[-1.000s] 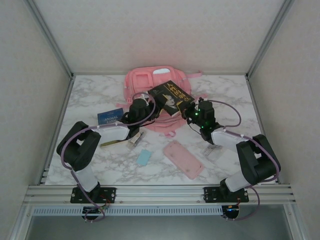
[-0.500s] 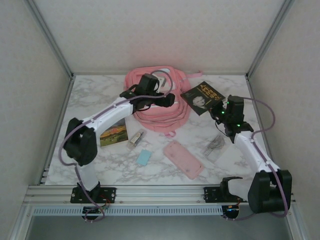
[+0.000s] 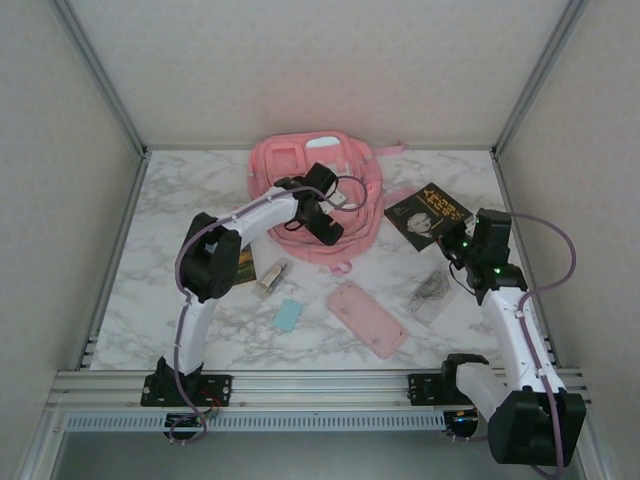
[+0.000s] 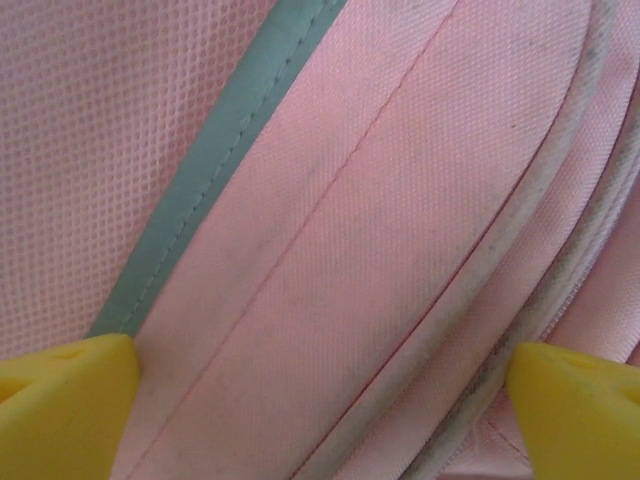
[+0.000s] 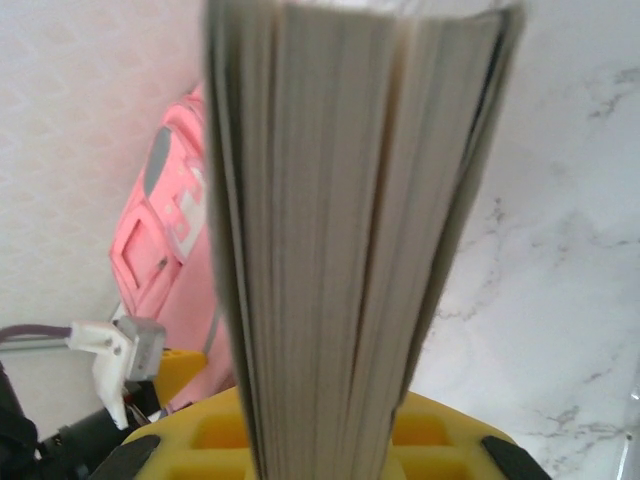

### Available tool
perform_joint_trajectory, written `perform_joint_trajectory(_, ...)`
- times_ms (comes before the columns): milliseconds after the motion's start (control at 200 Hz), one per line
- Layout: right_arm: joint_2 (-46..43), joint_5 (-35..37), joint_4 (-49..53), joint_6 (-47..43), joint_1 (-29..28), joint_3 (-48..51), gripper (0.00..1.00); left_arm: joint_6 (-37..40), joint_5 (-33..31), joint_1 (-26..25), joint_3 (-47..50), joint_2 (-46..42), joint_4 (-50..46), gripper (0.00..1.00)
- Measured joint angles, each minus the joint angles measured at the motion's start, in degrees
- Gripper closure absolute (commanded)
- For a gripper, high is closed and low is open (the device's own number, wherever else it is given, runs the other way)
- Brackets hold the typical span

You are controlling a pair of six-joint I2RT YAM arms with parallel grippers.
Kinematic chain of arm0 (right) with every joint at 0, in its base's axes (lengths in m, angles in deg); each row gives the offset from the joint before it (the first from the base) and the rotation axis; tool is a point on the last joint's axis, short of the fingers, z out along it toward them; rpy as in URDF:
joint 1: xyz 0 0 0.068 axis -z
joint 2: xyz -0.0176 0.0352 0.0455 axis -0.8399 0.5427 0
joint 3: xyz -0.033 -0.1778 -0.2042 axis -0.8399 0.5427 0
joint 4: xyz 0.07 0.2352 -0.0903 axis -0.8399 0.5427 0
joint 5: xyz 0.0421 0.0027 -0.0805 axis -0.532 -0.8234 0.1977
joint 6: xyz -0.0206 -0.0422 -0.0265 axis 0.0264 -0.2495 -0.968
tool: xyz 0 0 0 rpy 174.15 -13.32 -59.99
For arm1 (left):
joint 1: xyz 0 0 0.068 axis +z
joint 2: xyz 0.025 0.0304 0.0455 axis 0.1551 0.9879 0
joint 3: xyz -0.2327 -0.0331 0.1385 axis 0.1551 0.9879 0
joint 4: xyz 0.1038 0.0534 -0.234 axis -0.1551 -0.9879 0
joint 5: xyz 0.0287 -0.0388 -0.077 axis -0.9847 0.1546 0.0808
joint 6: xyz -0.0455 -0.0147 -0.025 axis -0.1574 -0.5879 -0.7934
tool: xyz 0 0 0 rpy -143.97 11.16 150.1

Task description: Pack books, pencil case, and school supplies into a backpack

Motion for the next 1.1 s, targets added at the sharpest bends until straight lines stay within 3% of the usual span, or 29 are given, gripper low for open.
perform_joint_trajectory(30,0.0,-0.09,0.39,-0.02,0.0,0.15,1.0,0.33,0.22,0.13,-0.85,0.7,-0.2,0.22)
perform_joint_trajectory(115,-0.17,-0.42,0.66,-0.04,0.0,0.48,1.0,0.7,1.11,0.57,-3.1,2.71,-0.26,0.54)
perform_joint_trajectory(220,-0.9,-0.61,0.87,-0.52,0.0,0.48,1.0,1.22,1.92,0.7,-4.44,3.67,-0.22,0.77)
perform_joint_trajectory(260,-1.46,-0.59,1.09,-0.9,0.0,0.5,1.0,1.6,2.14,0.7,-4.59,3.69,-0.26,1.0)
perform_joint_trajectory(475,-6.1,0.57,4.15,-3.3,0.17,0.5,1.0,1.31,2.34,0.79,-5.46,3.52,-0.87,1.0)
perform_joint_trajectory(711,-6.99,-1.51,5.25,-4.74,0.26,0.72,1.0,-5.11,4.15,1.68,-12.92,2.19,-6.25,1.0)
perform_joint_trajectory(1101,-0.48,-8.7,-10.43,4.87,-3.34,6.56,1.0,-13.73,6.88,3.13,-27.85,2.19,-10.97,1.0)
